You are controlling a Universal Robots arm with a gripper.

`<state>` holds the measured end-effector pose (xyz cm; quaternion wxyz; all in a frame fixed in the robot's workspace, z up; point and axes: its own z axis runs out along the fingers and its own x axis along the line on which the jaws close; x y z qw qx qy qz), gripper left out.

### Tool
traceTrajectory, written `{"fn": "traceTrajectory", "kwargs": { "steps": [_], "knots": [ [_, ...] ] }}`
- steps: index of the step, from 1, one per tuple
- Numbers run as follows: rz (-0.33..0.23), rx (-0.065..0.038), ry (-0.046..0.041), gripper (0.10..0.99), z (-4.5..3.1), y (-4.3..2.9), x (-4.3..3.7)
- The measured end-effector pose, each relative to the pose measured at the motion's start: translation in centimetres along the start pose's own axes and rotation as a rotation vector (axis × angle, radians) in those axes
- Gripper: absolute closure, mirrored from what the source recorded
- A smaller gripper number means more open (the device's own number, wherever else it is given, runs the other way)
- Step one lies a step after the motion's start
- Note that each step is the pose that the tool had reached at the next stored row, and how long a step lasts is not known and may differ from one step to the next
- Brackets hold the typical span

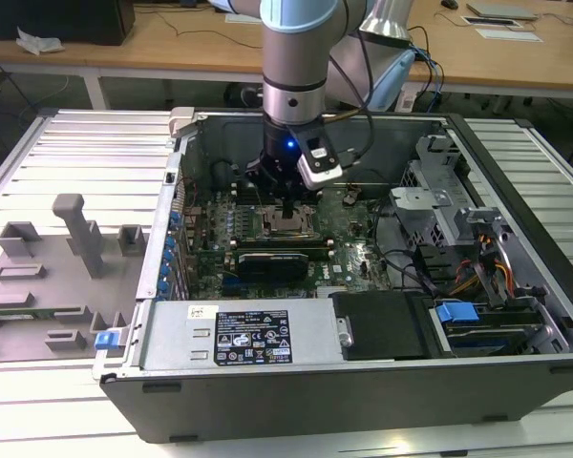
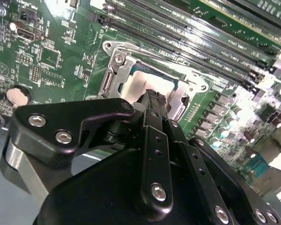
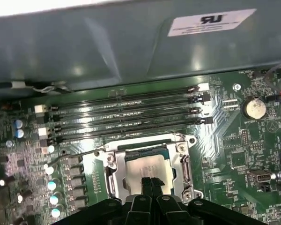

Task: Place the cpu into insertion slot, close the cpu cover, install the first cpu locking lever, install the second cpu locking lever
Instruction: 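Close the cpu cover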

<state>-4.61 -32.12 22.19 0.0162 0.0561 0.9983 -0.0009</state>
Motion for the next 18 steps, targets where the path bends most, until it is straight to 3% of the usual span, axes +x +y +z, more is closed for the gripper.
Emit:
{"fn": "traceTrajectory", "kwargs": {
  "steps": [4, 9, 14, 18],
  "knots": [
    [-0.027, -0.001, 0.0000, 0.980, 0.06, -0.50, 0.30],
    [-0.028, -0.001, -0.0001, 0.980, 0.15, -0.77, 1.74],
    [-0.036, -0.006, 0.0005, 0.980, 0.83, -0.86, 2.55],
    [-0.073, -0.011, 0.0009, 0.980, 1.43, -0.88, 2.74]
  ]
}}
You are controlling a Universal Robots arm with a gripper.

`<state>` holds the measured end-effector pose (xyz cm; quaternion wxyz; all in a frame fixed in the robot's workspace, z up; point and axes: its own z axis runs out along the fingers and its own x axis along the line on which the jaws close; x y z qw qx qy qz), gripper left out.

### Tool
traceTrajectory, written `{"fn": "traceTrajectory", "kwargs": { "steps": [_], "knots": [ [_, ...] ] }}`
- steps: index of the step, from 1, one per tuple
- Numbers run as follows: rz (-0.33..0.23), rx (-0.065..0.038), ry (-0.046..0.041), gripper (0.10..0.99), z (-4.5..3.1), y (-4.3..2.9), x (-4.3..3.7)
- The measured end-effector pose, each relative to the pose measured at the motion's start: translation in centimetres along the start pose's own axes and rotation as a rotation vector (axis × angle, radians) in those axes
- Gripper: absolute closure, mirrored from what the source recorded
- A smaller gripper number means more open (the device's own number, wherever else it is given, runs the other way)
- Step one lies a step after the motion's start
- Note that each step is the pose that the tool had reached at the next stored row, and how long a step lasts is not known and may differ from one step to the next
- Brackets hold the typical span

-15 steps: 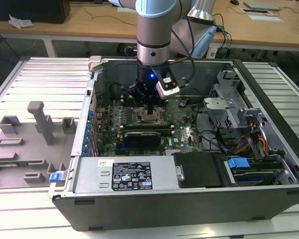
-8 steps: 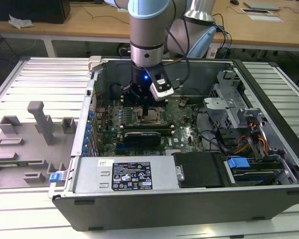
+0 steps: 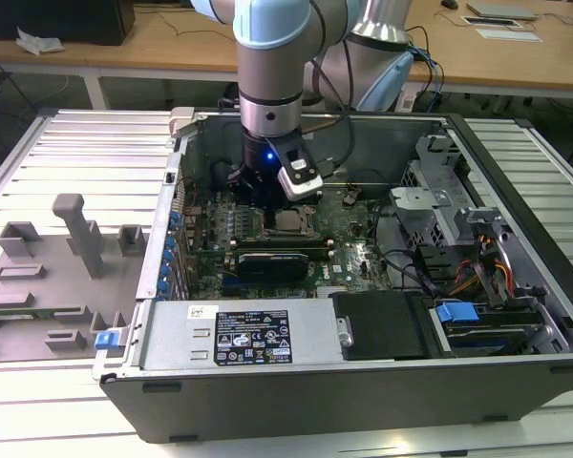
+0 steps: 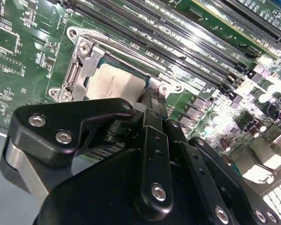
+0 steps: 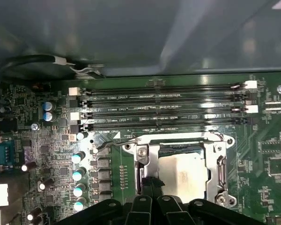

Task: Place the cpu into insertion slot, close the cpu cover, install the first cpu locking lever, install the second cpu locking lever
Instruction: 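Close the cpu cover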

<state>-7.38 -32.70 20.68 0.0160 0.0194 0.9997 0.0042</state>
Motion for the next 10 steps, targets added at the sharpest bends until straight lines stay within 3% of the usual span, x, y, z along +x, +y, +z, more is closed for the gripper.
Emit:
{"fn": "traceTrajectory", "kwargs": {
  "steps": [6, 10],
  "knots": [
    [-0.011, 0.000, 0.0002, 0.980, 0.03, 0.01, -0.20],
    [-0.011, 0.000, 0.0001, 0.980, -0.54, 0.01, -0.22]
  ]
}}
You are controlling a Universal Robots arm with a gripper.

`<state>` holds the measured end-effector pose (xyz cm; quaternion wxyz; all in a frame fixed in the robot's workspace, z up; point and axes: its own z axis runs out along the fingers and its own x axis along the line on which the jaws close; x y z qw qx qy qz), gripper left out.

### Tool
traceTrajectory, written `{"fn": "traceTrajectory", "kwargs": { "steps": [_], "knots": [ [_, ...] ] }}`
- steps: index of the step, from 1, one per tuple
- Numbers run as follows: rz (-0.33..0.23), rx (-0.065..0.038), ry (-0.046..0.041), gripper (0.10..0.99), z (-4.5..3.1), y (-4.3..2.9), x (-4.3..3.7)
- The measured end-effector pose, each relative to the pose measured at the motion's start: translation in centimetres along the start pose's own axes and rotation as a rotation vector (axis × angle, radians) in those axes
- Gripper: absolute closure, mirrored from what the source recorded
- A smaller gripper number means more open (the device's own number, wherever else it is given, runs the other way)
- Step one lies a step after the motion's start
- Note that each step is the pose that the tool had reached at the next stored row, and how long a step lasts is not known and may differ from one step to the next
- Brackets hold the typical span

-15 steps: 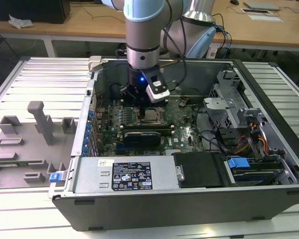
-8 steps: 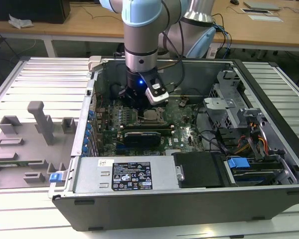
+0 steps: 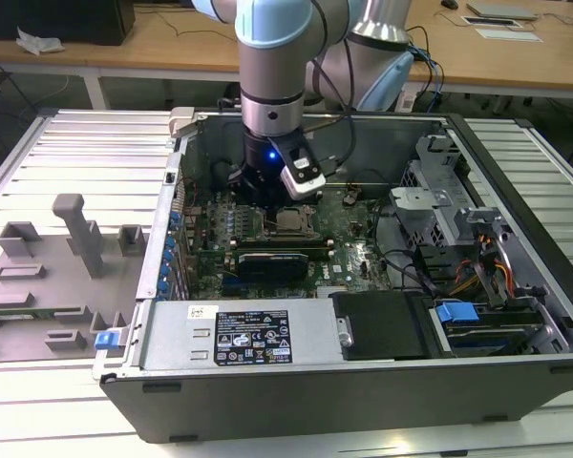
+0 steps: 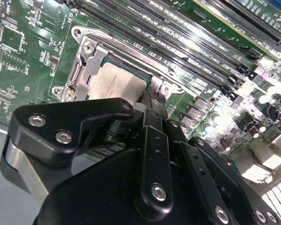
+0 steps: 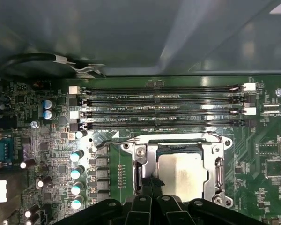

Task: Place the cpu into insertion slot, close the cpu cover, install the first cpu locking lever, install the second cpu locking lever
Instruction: 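Close the cpu cover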

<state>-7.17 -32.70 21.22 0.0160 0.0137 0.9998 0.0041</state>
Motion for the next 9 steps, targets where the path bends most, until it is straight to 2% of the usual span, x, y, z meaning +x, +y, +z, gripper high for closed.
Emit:
{"fn": "traceTrajectory", "kwargs": {
  "steps": [3, 5, 7, 8, 9],
  "knots": [
    [0.000, 0.000, 0.0001, 0.980, -0.47, 0.01, -0.02],
    [0.000, 0.000, 0.0004, 0.980, -0.48, 0.01, -0.28],
    [0.000, 0.000, 0.0029, 0.980, -0.45, 0.04, -1.35],
    [0.000, 0.000, 0.0061, 0.980, -0.41, 0.07, -2.31],
    [0.000, 0.000, 0.0077, 0.980, -0.40, 0.07, -2.63]
  ]
}}
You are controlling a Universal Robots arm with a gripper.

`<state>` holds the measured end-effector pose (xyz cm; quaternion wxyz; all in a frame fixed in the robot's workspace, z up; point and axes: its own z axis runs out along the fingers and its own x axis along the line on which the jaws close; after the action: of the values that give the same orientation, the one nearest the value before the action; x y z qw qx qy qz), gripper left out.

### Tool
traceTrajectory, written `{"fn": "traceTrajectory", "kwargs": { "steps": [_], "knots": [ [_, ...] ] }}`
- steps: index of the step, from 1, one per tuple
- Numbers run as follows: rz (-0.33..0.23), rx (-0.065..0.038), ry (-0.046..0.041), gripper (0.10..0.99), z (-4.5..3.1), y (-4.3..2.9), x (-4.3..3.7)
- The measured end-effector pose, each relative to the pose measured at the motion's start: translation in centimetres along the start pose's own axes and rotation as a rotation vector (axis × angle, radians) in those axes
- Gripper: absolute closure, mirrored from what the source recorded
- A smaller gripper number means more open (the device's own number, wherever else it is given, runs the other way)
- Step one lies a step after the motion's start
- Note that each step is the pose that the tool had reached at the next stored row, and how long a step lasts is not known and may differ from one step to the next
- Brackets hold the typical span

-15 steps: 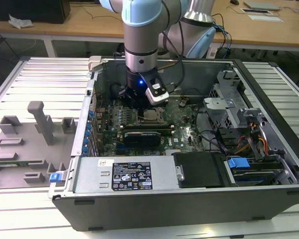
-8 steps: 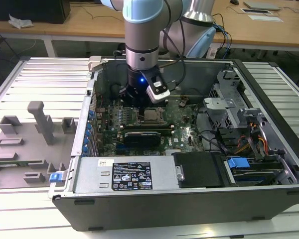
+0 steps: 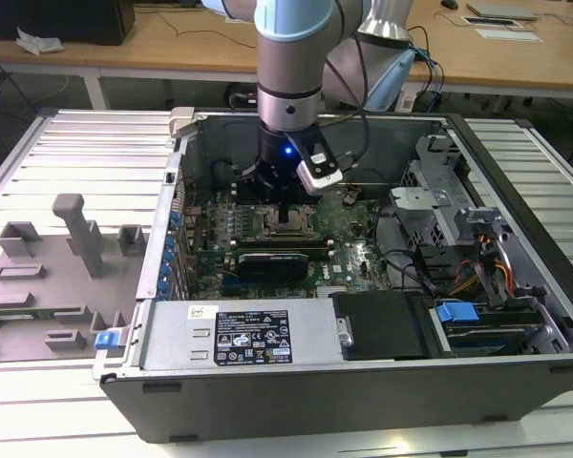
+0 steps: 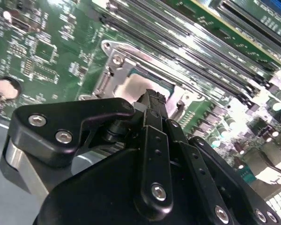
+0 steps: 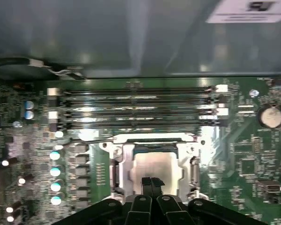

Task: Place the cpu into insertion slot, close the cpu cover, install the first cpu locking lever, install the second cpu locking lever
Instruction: 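Close the cpu cover, then install the first cpu locking lever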

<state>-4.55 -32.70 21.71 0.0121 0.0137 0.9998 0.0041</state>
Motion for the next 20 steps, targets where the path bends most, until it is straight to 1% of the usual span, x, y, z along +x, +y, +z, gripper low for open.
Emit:
{"fn": "traceTrajectory", "kwargs": {
  "steps": [2, 4, 5, 6, 8, 9, 20],
  "knots": [
    [0.000, 0.000, 0.0009, 0.980, -0.24, 0.00, -0.04],
    [0.000, 0.000, 0.0009, 0.980, -1.13, 0.01, -0.07],
    [0.000, 0.000, 0.0008, 0.980, -1.70, 0.02, -0.09],
    [0.000, 0.000, 0.0009, 0.980, -1.99, 0.02, -0.09],
    [0.000, 0.000, 0.0008, 0.980, -2.91, 0.03, -0.11],
    [0.000, 0.000, 0.0009, 0.980, -3.06, 0.03, -0.12],
    [0.000, 0.000, 0.0009, 0.980, -3.19, 0.03, -0.12]
  ]
}}
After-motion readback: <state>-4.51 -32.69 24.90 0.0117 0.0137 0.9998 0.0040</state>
